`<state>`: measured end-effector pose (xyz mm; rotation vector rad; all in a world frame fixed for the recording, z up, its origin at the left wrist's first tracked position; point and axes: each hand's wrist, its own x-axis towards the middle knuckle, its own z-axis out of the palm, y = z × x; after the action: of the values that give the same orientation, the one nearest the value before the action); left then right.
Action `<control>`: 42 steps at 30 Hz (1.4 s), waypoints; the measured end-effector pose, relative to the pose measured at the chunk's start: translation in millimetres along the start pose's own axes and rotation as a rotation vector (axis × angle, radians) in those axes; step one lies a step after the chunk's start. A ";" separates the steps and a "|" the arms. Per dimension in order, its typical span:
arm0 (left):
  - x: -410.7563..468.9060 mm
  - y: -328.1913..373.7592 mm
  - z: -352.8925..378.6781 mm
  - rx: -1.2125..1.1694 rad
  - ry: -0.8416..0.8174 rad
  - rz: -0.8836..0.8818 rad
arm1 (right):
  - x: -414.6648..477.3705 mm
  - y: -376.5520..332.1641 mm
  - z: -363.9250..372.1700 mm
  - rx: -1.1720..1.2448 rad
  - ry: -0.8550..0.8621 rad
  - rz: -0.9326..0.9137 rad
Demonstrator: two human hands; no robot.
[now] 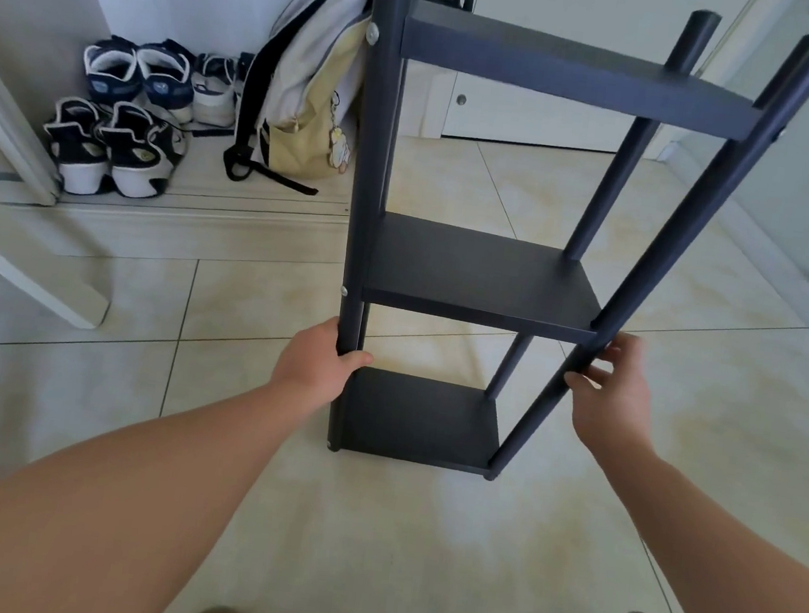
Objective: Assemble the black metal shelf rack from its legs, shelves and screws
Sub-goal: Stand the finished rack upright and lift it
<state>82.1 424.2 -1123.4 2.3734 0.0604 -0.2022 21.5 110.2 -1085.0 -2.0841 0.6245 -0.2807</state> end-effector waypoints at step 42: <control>-183.3 88.9 -115.2 0.241 -0.122 0.123 | -191.3 -121.1 -54.7 -0.805 -0.216 -0.413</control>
<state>-74.9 441.8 -950.7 2.5879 -0.1770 -0.3098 -124.2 228.0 -946.6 -2.9702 0.1637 -0.0190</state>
